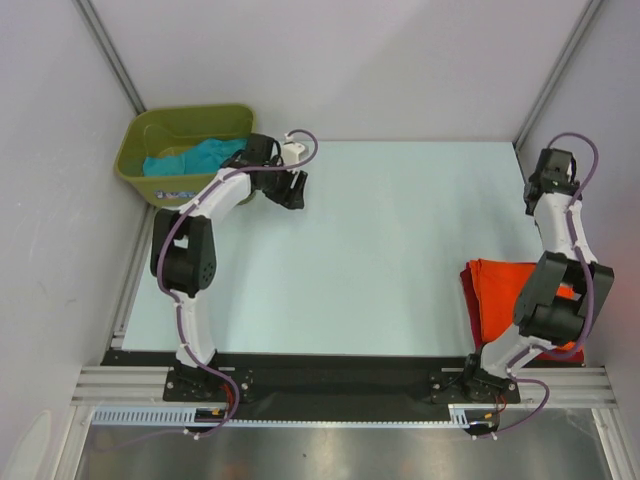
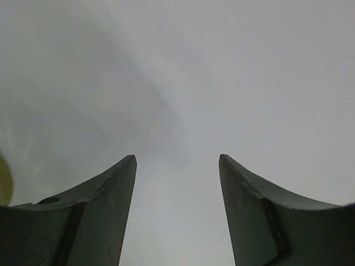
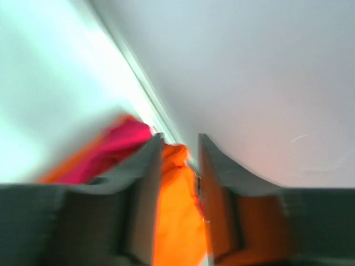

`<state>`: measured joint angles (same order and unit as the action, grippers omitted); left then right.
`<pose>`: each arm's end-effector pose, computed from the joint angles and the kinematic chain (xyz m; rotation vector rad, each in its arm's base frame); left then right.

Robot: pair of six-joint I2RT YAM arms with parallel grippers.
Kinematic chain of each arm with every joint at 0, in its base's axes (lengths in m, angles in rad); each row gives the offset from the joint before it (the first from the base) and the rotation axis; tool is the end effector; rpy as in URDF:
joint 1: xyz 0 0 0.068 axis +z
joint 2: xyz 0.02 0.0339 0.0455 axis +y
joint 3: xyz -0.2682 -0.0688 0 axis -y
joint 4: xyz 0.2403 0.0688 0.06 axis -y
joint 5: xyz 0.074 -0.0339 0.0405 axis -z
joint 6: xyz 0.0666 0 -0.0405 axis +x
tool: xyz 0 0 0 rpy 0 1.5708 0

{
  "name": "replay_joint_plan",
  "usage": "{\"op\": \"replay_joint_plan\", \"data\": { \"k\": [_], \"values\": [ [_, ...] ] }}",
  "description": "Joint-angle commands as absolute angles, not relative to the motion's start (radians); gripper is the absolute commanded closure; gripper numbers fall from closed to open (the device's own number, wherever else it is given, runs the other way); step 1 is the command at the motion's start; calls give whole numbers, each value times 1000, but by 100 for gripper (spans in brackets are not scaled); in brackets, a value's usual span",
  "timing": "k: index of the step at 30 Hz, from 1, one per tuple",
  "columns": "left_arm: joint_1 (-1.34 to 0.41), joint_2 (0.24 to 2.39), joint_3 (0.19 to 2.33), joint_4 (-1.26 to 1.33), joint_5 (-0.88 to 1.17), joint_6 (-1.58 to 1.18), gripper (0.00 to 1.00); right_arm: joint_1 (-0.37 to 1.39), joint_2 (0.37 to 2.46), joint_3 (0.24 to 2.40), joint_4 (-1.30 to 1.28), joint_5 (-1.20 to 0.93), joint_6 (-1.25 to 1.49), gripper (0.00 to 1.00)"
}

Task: Fold and stack the t-shirts
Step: Neatly place the folded tshirt to the corner

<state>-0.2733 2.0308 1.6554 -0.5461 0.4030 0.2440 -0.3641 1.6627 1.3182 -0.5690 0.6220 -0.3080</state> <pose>0.4421 -0.1510 0.2138 0.7905 2.3283 -0.5131 0.3313 -0.1678 0.2545 0.3476 2.5174 -1.0506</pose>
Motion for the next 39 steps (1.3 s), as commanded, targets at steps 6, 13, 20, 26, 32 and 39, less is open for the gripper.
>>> {"op": "replay_joint_plan", "data": {
  "k": [6, 13, 20, 26, 32, 39],
  "values": [
    [-230, 1846, 1703, -623, 413, 304, 18, -140, 1309, 1318, -480, 271, -212, 24],
    [-181, 1625, 1573, -669, 420, 344, 8, -41, 1083, 1132, -397, 121, -117, 0],
    [-137, 1411, 1346, -669, 354, 377, 6, -5, 879, 959, -318, 9, -22, 0],
    [-118, 1215, 1080, -580, 285, 396, 5, -3, 789, 881, -313, -25, 64, 0],
    [-118, 1121, 965, -578, 275, 393, 5, 26, 776, 842, -353, 97, 184, 0],
    [-117, 1109, 927, -577, 298, 394, 5, 29, 787, 807, -328, 92, 198, 0]
  ]
}}
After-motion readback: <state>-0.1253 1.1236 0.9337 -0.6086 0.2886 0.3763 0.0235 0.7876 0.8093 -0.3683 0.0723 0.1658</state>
